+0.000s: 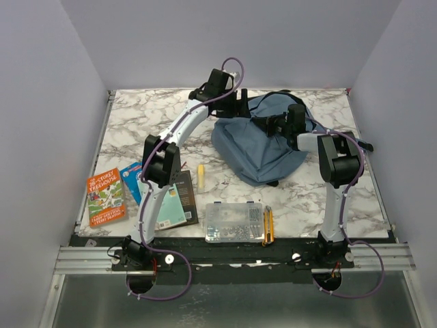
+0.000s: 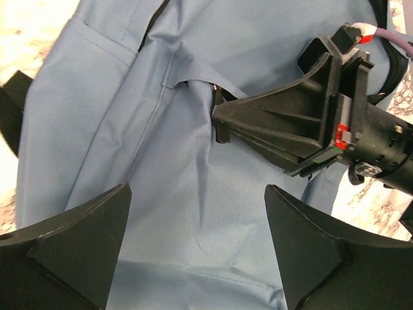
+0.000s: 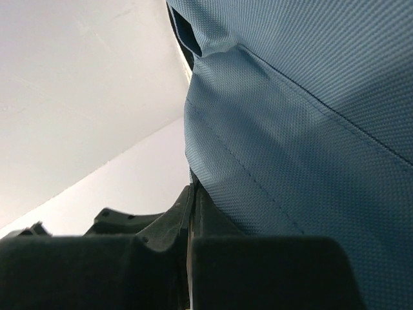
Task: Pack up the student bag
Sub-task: Unzip the student bag at the center of the board, then adjust the student bag at the center of the board, then pick up the stationery from the center of the board, then place the stationery in the student bag.
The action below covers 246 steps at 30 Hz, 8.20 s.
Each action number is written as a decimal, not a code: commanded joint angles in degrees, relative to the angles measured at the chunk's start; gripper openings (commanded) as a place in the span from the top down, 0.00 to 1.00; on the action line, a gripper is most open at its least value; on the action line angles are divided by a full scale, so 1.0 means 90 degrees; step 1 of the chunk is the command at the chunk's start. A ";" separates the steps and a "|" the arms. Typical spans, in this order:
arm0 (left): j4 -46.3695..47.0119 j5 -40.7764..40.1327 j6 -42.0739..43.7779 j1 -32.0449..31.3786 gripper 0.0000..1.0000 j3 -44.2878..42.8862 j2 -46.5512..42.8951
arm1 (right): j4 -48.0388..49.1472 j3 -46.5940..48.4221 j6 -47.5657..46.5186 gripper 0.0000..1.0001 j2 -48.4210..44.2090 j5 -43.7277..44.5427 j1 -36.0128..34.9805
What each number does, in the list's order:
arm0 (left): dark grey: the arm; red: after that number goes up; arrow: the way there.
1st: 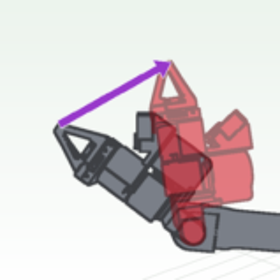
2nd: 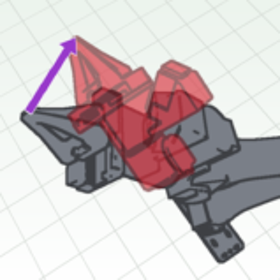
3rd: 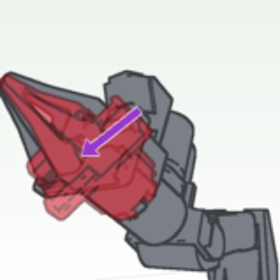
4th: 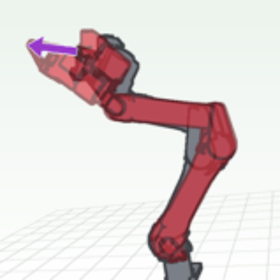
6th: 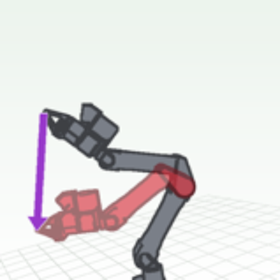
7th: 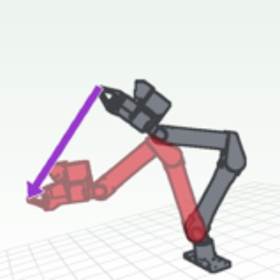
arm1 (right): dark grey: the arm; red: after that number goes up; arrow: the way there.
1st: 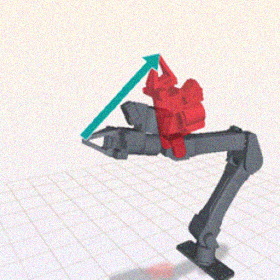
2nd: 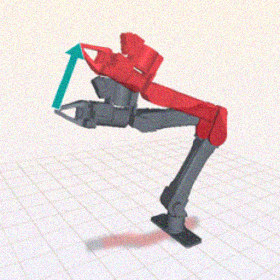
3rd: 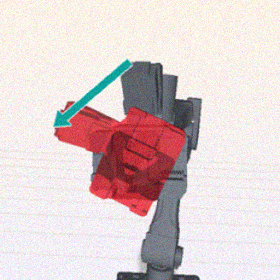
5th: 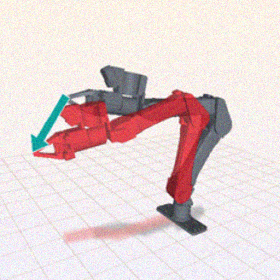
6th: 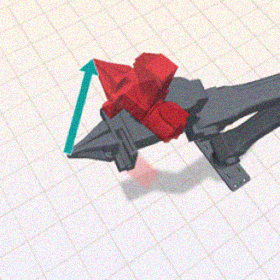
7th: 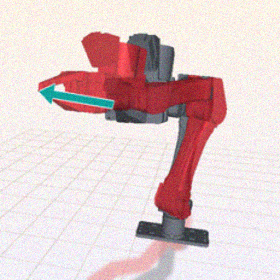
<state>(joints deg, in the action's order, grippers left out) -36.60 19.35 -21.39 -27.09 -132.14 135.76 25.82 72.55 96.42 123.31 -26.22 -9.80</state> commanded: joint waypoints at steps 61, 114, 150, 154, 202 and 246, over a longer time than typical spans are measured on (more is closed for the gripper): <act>0.0865 0.1248 -0.2320 0.0745 1.00 -0.0551 0.1125 | -0.3436 -0.3307 -0.6209 0.99 -0.3164 0.0195 0.0533; -0.0308 0.0654 0.0238 -0.1062 0.36 0.4233 -0.4150 | -0.3858 -0.0520 -0.5022 0.94 -0.1840 0.4758 -0.0187; 0.0963 0.0536 -0.0513 0.0168 0.23 0.5428 -0.6730 | -0.2010 -0.0928 -0.5458 0.39 -0.2196 0.4305 -0.4915; 0.1005 0.0680 -0.0573 0.0168 0.24 0.5449 -0.6748 | -0.2169 -0.0835 -0.5581 0.46 -0.1852 0.4733 -0.5133; 0.1069 0.0994 -0.0732 0.0289 0.25 0.5483 -0.6640 | -0.2928 0.0171 -0.7109 0.99 -0.0433 0.6535 -0.5991; 0.0955 0.1585 -0.2112 -0.1136 0.38 0.3299 -0.1951 | -0.4782 -0.0689 -0.9020 0.99 -0.3325 0.3350 -0.0379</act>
<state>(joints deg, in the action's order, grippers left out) -26.68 30.61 -35.66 -37.15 -96.20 109.51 -16.84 66.46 16.36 94.70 8.97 -14.85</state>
